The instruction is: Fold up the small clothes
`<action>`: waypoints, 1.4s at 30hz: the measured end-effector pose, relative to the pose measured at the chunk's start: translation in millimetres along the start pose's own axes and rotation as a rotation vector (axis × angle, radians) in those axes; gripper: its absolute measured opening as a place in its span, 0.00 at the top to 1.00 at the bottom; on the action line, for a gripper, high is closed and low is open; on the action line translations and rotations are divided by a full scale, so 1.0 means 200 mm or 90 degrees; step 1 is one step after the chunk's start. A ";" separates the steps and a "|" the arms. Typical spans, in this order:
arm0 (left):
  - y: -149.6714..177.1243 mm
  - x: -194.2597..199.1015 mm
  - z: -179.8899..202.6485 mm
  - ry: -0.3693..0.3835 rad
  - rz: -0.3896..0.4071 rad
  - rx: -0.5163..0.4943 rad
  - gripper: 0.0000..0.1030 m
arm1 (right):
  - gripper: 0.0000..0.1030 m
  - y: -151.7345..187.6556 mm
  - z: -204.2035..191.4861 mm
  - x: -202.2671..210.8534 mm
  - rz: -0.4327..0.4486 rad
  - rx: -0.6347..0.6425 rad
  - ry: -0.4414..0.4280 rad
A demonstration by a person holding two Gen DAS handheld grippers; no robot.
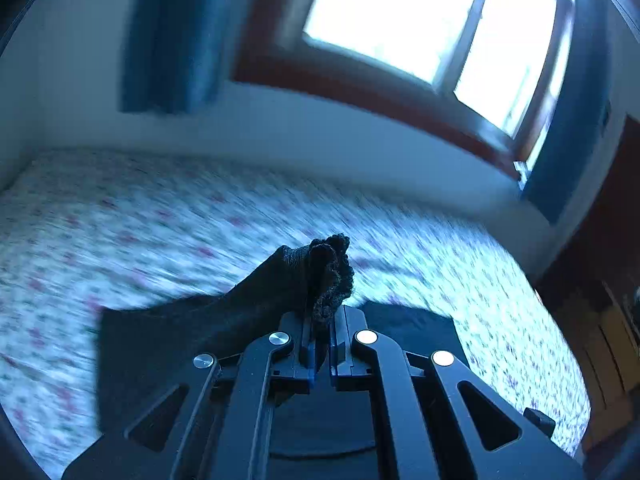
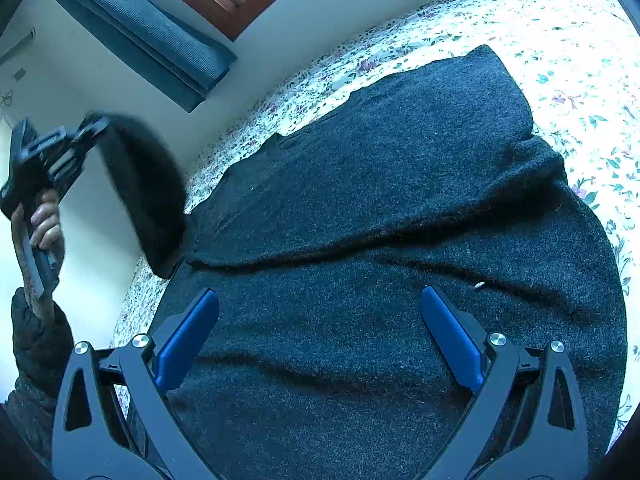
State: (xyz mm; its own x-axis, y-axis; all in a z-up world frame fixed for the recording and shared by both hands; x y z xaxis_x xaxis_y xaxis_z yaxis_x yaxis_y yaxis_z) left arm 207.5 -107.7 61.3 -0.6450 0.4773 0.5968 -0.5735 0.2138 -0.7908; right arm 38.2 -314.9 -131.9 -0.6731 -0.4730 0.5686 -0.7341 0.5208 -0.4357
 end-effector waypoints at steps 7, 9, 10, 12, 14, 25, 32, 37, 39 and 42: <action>0.25 -0.46 0.41 0.037 -0.090 -0.056 0.96 | 0.02 0.00 0.00 0.00 0.000 -0.002 -0.003; 0.32 -0.55 0.48 0.043 -0.111 -0.068 0.96 | 0.02 0.00 0.00 0.00 0.000 -0.002 -0.003; 0.34 -0.59 0.50 0.045 -0.120 -0.074 0.96 | 0.02 0.00 0.00 0.00 0.000 -0.002 -0.004; 0.39 -0.68 0.57 0.061 -0.140 -0.090 0.96 | 0.02 0.00 0.00 0.00 0.000 -0.002 -0.004; 0.44 -0.74 0.64 0.085 -0.165 -0.111 0.96 | 0.02 0.00 0.00 0.00 0.000 -0.002 -0.004; 0.43 -0.62 0.66 0.116 -0.140 -0.113 0.53 | 0.02 0.00 0.00 0.00 -0.001 -0.002 -0.002; 0.48 -0.28 0.18 0.001 -0.091 -0.072 0.46 | 0.02 0.00 -0.01 -0.01 -0.006 0.002 -0.004; 0.66 -0.11 -0.30 -0.118 -0.108 -0.035 0.46 | 0.02 -0.09 -0.08 0.12 0.007 -0.036 -0.030; 0.76 -0.09 -0.46 -0.168 -0.128 -0.031 0.46 | 0.02 -0.19 -0.10 0.17 0.038 -0.050 -0.018; 0.87 -0.08 -0.64 -0.226 -0.158 -0.020 0.46 | 0.10 -0.35 -0.04 0.10 0.043 -0.087 0.023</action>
State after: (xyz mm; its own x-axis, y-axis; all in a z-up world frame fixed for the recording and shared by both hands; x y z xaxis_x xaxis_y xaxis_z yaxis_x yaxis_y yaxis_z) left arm 183.3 31.5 -102.9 -0.6270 0.0862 0.7743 -0.7208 0.3128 -0.6185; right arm 77.0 -354.3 -84.0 -0.7154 -0.4090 0.5665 -0.6663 0.6434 -0.3769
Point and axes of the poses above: each gripper's, at about its wrist camera, not at the fingertips, and x roughly against the way its jaws point, z to its right, y to its underside, the point moved 8 cm from there along -x, roughly the way its jaws point, and after that the axes turned 10 degrees about -x, right-handed, at the moved point
